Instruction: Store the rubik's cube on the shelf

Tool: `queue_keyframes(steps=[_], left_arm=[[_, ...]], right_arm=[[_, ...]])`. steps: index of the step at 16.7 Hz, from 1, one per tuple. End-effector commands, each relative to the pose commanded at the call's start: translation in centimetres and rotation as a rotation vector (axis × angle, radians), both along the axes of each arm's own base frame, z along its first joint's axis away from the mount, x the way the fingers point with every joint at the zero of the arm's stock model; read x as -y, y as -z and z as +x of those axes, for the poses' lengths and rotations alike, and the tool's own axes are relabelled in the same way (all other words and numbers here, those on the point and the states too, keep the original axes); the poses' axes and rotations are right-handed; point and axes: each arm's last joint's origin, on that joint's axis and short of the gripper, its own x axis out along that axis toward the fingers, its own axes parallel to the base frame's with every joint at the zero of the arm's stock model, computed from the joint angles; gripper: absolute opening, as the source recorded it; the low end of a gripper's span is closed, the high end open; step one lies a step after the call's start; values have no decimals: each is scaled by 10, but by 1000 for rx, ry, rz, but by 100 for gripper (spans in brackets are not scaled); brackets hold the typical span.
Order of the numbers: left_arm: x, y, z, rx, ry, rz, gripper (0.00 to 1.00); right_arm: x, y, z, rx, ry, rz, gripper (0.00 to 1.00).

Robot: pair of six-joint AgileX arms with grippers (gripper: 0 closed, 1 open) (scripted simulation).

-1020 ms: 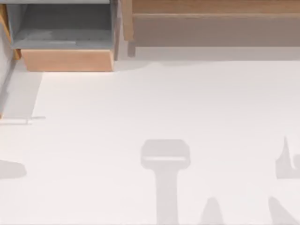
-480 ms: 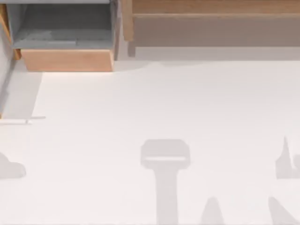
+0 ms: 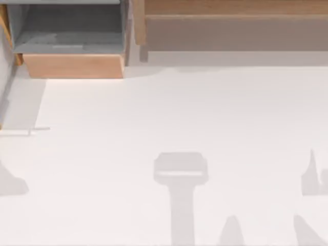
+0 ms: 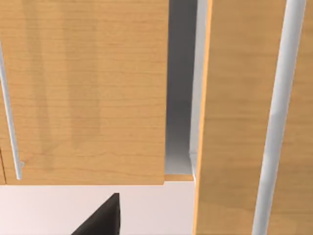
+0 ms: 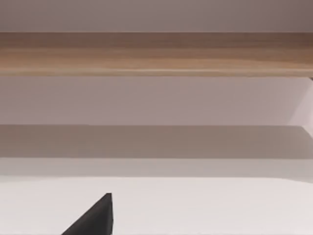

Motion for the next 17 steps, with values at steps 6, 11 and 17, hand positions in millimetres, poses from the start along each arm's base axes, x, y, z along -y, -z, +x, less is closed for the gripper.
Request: queue_keyframes(steps=[6, 11, 17], left_arm=[[-1, 0, -15, 1, 0, 1, 100], [0, 1, -18, -3, 3, -2, 100], [-37, -9, -14, -6, -135, -46, 100]], right_arm=[[0, 0, 0, 0, 0, 0, 100], [0, 0, 0, 0, 0, 0, 100], [0, 0, 0, 0, 0, 0, 100]])
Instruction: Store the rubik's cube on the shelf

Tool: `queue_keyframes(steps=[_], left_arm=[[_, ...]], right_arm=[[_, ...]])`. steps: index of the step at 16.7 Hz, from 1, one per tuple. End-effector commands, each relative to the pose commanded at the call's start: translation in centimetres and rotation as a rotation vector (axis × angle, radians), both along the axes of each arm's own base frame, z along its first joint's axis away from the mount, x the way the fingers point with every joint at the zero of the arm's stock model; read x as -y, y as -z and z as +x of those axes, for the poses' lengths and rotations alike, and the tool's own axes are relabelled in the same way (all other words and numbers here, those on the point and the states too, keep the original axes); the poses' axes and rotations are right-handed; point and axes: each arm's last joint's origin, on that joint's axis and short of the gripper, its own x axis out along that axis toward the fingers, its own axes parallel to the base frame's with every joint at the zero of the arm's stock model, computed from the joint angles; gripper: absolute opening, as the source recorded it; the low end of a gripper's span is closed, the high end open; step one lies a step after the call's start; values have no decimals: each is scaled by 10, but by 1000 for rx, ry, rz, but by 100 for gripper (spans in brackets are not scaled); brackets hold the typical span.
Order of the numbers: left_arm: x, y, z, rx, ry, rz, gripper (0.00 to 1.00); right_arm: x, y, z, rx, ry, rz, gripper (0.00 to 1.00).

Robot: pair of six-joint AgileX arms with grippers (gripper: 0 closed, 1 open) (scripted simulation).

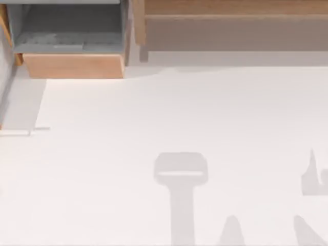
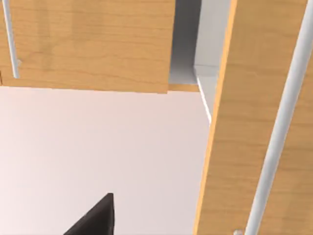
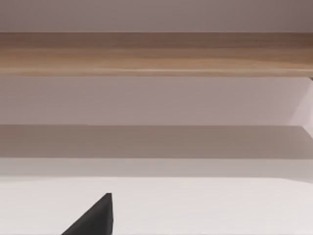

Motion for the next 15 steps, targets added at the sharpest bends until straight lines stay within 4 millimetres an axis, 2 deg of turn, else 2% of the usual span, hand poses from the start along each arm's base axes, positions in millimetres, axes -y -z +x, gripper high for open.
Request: queue_keyframes(steps=[5, 9, 12, 15], left_arm=[[-68, -28, 16, -26, -215, -164, 100], [-111, -66, 48, -66, -337, -369, 100], [-126, -98, 82, -125, -400, -550, 100], [-122, -125, 119, -222, -455, -739, 100]], right_arm=[[0, 0, 0, 0, 0, 0, 100], [0, 0, 0, 0, 0, 0, 100], [0, 0, 0, 0, 0, 0, 100], [0, 0, 0, 0, 0, 0, 100]])
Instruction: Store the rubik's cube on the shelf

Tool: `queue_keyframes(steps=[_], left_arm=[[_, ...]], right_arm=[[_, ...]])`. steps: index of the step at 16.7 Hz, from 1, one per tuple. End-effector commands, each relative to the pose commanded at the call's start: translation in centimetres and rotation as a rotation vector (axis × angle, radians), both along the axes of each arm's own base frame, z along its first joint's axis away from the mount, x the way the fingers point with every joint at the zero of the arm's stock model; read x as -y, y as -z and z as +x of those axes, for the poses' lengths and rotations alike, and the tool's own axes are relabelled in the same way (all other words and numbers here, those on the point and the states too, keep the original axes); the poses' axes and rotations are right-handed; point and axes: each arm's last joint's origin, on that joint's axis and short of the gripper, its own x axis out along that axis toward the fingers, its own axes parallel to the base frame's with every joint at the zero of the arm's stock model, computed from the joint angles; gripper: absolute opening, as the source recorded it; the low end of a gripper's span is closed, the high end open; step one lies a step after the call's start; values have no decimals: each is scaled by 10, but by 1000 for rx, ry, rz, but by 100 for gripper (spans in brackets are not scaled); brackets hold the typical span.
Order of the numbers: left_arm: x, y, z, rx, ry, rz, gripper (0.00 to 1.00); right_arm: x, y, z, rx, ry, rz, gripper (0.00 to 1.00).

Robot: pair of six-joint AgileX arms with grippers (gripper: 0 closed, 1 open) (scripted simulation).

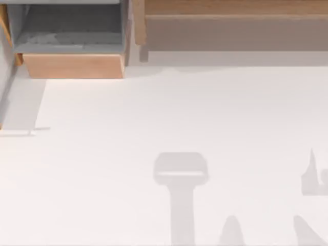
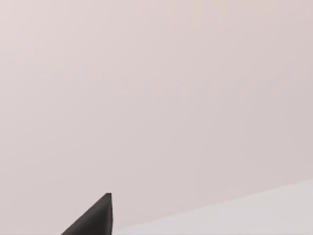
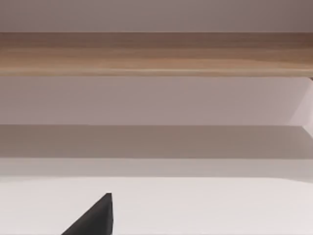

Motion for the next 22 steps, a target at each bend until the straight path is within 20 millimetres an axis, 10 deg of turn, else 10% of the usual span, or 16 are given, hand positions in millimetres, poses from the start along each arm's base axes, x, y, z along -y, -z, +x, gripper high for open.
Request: queue_keyframes(steps=[10, 15, 22], left_arm=[[103, -23, 93, -474, -129, -543, 100], [147, -10, 109, -691, -200, -641, 100], [156, -4, 111, -746, -221, -657, 100]], right_arm=[[0, 0, 0, 0, 0, 0, 100], [0, 0, 0, 0, 0, 0, 100], [0, 0, 0, 0, 0, 0, 100]])
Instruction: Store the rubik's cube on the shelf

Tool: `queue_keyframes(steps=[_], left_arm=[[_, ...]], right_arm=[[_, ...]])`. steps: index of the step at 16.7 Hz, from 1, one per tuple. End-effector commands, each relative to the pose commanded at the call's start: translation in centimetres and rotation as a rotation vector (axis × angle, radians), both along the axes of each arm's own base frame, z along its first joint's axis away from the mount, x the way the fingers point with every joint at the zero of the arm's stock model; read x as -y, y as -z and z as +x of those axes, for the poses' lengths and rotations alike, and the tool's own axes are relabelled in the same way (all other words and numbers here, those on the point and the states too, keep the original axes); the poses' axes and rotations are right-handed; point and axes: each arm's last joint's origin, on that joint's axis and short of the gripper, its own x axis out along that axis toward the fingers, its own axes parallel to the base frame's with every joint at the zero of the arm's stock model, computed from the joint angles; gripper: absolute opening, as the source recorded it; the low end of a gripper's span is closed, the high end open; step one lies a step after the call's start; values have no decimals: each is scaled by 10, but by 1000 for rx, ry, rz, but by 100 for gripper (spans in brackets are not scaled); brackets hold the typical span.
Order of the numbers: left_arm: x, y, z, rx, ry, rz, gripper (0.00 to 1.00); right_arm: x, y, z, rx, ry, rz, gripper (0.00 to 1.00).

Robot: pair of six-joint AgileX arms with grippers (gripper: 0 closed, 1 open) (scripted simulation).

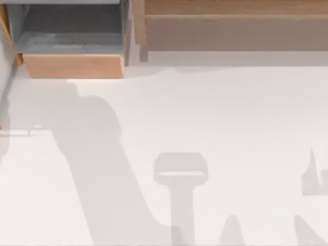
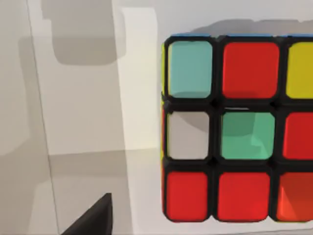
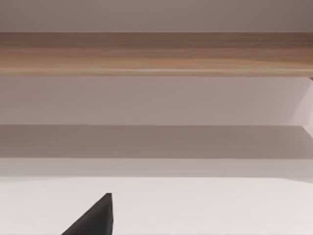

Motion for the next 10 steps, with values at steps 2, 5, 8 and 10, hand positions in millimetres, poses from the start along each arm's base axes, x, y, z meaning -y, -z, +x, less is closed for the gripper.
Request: queue_keyframes(steps=[2, 5, 8, 10], left_arm=[[-2, -1, -1, 2, -3, -1, 100], [1, -20, -11, -2, -1, -1, 100], [3, -34, -20, 2, 0, 1, 100], [2, -25, -17, -2, 1, -1, 100]], right_arm=[[0, 0, 0, 0, 0, 0, 100], [0, 0, 0, 0, 0, 0, 100], [0, 0, 0, 0, 0, 0, 100], [0, 0, 0, 0, 0, 0, 100]])
